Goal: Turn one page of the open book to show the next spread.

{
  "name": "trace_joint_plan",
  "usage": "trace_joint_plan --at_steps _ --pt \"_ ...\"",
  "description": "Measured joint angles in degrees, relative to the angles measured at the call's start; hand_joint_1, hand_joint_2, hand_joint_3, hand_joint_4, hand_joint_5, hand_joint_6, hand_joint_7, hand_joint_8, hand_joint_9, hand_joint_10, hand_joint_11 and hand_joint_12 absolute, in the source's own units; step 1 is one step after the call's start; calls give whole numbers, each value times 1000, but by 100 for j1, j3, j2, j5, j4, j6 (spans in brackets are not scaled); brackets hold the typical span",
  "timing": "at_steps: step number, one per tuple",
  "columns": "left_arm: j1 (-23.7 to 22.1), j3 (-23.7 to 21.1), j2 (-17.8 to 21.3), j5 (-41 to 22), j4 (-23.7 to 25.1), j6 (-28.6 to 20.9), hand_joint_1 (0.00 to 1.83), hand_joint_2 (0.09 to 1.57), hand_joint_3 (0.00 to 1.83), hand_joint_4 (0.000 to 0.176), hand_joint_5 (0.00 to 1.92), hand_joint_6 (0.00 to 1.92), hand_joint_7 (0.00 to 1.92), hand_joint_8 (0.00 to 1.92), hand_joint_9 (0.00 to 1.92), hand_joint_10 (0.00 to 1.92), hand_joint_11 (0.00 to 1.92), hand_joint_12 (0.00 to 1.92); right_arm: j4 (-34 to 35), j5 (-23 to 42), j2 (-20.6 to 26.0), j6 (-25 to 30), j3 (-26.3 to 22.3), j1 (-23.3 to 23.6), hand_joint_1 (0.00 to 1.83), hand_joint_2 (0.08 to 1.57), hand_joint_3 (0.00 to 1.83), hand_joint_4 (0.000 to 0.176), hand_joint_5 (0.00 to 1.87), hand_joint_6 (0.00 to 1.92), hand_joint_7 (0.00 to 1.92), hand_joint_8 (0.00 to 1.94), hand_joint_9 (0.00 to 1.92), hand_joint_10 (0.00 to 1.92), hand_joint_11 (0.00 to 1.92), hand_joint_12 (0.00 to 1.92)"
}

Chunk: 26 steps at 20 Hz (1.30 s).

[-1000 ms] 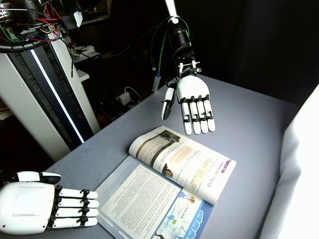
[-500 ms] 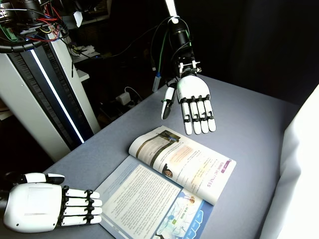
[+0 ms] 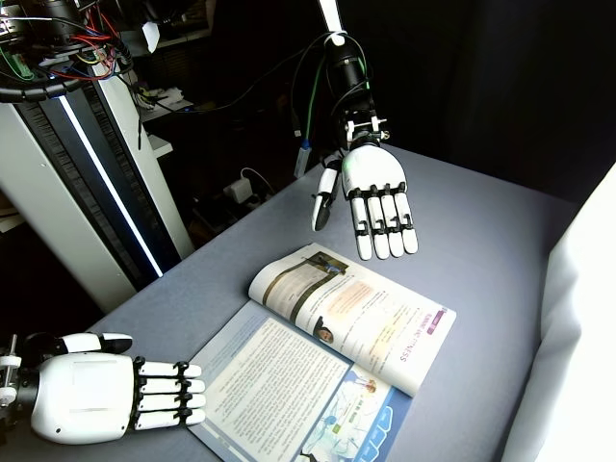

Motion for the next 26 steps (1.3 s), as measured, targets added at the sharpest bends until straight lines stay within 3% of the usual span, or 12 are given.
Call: trace_joint_plan --at_steps 8,16,26 --pt "35 0 0 -48 -46 4 98 1256 0 0 0 0 0 0 0 0 0 0 11 50 -356 -9 221 192 0 1201 0 0 80 4 0 0 0 0 0 0" --pt "70 -7 50 -103 -203 94 93 1259 2 0 0 0 0 0 0 0 0 0 476 280 -922 -468 553 326 0 1193 0 0 2 0 0 0 0 0 0 0" --pt "101 -120 238 -350 -496 411 65 1258 0 0 0 0 0 0 0 0 0 0 2044 807 -1353 -1561 750 326 0 1204 0 0 0 0 0 0 0 0 0 0"
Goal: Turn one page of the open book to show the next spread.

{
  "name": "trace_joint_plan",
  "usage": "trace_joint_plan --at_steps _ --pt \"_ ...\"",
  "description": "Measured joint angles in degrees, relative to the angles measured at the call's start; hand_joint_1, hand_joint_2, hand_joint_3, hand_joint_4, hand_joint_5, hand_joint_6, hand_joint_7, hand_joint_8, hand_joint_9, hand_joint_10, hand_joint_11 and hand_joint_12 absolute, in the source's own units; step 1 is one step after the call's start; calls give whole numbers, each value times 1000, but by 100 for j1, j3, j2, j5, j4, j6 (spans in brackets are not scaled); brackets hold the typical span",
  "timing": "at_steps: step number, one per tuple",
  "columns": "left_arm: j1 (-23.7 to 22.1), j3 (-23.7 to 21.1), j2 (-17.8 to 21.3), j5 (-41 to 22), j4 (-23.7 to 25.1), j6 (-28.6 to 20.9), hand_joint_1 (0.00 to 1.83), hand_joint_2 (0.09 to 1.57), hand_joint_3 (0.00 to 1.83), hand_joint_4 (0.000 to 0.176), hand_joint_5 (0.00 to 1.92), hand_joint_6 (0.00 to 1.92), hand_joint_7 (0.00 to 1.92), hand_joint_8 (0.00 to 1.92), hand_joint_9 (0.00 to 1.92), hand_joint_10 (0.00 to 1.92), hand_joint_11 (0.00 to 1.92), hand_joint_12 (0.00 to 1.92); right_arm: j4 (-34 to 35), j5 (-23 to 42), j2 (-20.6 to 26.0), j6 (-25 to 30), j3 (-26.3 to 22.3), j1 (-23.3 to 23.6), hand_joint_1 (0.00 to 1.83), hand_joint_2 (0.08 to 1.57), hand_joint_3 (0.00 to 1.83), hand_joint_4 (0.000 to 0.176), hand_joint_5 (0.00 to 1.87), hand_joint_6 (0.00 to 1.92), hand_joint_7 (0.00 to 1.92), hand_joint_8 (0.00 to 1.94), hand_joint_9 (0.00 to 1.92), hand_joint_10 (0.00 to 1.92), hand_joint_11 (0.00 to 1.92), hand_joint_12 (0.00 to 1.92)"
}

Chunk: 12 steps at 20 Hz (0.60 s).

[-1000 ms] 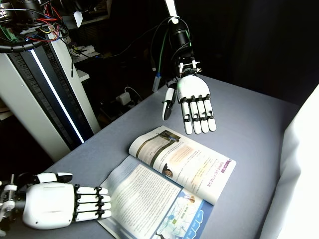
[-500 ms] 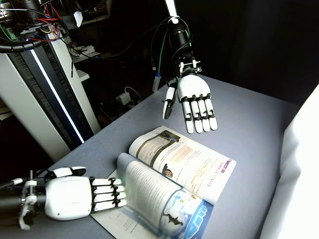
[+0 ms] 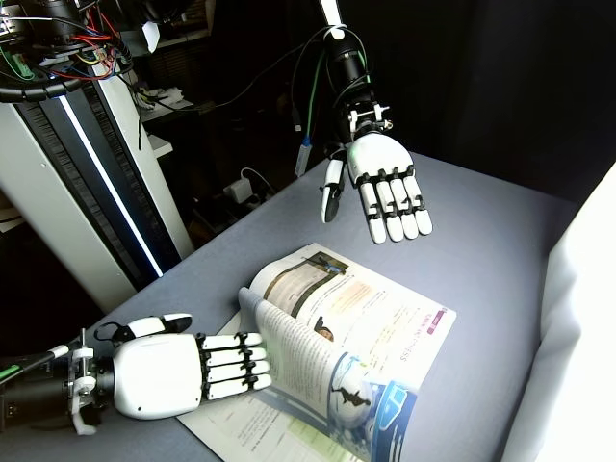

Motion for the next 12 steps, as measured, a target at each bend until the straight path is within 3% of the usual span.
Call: trace_joint_plan --at_steps 7,12 --pt "4 -22 17 -63 -127 79 114 1272 2 0 0 0 0 0 0 0 0 0 149 293 -487 -9 251 0 0 1210 3 0 0 0 0 0 0 0 0 0" --pt "4 -28 76 -127 -240 168 13 1264 0 0 0 0 0 0 0 0 0 0 313 581 -710 -15 376 0 0 1225 9 0 0 0 0 0 0 0 0 0"
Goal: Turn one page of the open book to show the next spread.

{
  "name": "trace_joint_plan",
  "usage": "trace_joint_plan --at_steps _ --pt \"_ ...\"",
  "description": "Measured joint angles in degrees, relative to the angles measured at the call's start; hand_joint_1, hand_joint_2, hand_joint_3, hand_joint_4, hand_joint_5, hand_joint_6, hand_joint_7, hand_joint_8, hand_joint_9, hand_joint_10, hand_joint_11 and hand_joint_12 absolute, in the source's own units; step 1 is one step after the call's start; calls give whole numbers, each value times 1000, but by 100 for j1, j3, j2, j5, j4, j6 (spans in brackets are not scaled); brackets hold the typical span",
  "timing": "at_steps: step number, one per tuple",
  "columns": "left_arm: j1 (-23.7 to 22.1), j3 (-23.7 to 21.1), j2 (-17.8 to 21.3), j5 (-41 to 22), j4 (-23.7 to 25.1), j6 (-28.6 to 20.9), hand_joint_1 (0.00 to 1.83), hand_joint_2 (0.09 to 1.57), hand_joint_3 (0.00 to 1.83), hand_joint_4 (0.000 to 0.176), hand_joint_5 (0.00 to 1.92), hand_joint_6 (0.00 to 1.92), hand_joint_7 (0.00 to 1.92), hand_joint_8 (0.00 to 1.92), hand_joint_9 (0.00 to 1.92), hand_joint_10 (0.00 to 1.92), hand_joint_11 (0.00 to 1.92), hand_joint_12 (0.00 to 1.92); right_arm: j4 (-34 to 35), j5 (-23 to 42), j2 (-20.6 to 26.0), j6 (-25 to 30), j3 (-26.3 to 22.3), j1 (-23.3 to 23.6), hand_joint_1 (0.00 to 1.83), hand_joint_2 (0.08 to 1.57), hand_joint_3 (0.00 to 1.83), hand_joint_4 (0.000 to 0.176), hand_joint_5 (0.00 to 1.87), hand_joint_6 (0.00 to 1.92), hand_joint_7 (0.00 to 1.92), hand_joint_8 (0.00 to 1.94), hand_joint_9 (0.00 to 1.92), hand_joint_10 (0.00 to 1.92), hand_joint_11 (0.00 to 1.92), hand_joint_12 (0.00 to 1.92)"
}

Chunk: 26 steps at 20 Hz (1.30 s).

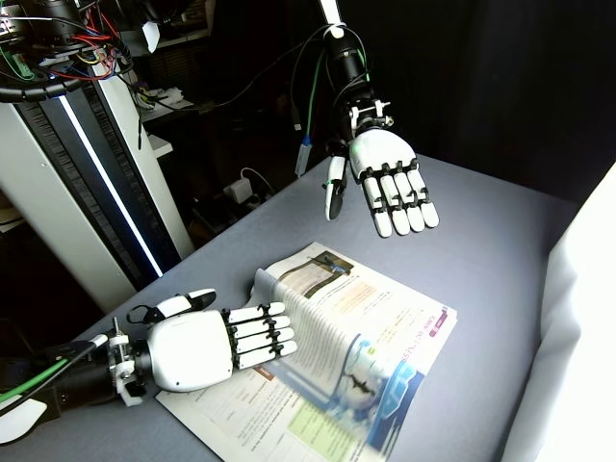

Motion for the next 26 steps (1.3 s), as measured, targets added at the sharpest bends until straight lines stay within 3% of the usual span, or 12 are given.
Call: trace_joint_plan --at_steps 10,13,24,25,26 --pt "2 2 0 0 -120 96 79 1287 3 0 0 0 0 0 0 0 0 0 -122 127 -662 2 328 356 0 1189 0 0 35 12 0 0 0 0 0 0" --pt "2 0 39 4 -149 151 1 1290 4 0 0 0 0 0 0 0 0 0 -238 109 -804 28 374 503 0 1203 0 0 41 13 0 0 0 0 0 0" --pt "2 0 144 -42 -343 299 0 1270 0 0 0 0 0 0 0 0 0 0 -791 197 -1569 26 474 1036 38 1195 0 0 2 1 0 0 0 0 0 0" --pt "0 2 155 -66 -372 313 0 1270 0 0 0 0 0 0 0 0 0 0 -846 232 -1606 44 457 1067 7 1184 0 29 0 0 0 0 0 0 0 0" --pt "0 2 155 -81 -398 321 0 1270 0 0 0 0 0 0 0 0 0 0 -929 295 -1639 105 437 1102 1 1179 0 30 0 0 0 0 0 0 0 0"
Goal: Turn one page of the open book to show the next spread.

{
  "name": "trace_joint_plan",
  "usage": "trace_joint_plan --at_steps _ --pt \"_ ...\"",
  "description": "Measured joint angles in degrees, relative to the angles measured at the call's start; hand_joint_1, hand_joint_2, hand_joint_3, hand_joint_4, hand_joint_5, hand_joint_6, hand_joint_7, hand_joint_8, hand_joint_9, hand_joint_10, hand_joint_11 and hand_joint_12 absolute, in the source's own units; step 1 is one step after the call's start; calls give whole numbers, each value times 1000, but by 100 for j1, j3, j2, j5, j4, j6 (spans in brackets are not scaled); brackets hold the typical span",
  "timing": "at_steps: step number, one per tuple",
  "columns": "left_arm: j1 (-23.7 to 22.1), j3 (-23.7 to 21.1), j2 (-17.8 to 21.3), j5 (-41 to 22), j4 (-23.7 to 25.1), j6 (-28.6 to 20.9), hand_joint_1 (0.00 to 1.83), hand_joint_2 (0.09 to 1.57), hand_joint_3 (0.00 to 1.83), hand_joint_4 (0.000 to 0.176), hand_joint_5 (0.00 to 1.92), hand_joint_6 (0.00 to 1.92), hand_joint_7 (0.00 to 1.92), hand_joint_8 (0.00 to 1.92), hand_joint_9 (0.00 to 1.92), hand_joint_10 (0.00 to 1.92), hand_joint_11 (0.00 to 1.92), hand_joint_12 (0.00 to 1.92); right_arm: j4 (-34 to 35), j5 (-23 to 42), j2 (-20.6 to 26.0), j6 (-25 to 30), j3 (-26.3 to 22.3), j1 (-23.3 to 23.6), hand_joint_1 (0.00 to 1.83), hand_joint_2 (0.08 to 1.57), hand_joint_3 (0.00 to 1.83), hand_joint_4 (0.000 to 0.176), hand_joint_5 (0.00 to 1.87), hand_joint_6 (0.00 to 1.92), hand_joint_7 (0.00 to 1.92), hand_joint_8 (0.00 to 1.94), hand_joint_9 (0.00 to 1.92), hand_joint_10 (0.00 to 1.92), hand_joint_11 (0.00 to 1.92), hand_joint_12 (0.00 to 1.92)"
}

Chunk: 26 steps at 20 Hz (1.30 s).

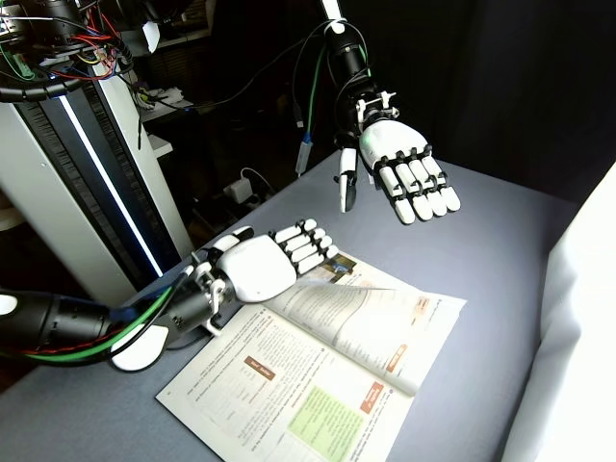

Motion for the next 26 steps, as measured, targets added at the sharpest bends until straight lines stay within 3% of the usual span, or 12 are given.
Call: trace_joint_plan --at_steps 2,3,4,7,8,13,16,19,26 --pt "0 -2 0 2 28 13 0 1276 0 0 0 0 0 0 0 0 0 0 -214 7 -33 138 -44 87 0 1184 0 43 0 0 0 0 0 0 0 0" --pt "0 -2 0 4 24 24 0 1259 0 0 0 0 0 0 0 0 0 0 -378 28 -33 221 -74 162 0 1214 8 36 0 0 0 0 0 0 0 0" --pt "-9 -2 0 22 15 33 0 1275 0 0 0 0 0 0 0 0 0 0 -437 63 -33 273 -103 219 0 1223 12 5 0 0 0 0 0 0 0 0" --pt "-37 -2 0 52 -15 96 0 1290 6 0 0 0 0 0 0 0 0 0 -706 74 0 413 -258 402 0 1200 0 18 0 0 0 0 0 0 0 0" --pt "-37 -2 0 59 -26 122 0 1293 7 0 0 0 0 0 0 0 0 0 -835 118 83 439 -372 476 0 1200 0 0 0 0 0 0 0 0 0 0" --pt "-37 -2 0 94 -96 177 0 1253 0 0 0 0 0 0 0 0 0 0 -977 284 643 518 -614 564 0 1227 10 0 0 0 0 0 0 0 0 0" --pt "-42 -2 0 92 -114 181 0 1204 0 0 0 0 0 0 0 0 0 0 -977 304 1010 516 -763 566 0 1246 16 0 0 0 0 0 0 0 0 0" --pt "-9 -33 0 72 -168 203 0 1256 0 0 0 0 0 0 0 0 0 0 -837 306 1366 409 -872 608 0 1205 0 0 0 0 0 0 0 0 0 0" --pt "168 -96 37 -68 -177 203 0 1222 0 0 0 0 0 0 0 0 0 0 -17 260 1932 -83 -975 516 0 1234 7 0 0 0 0 0 0 0 0 0"
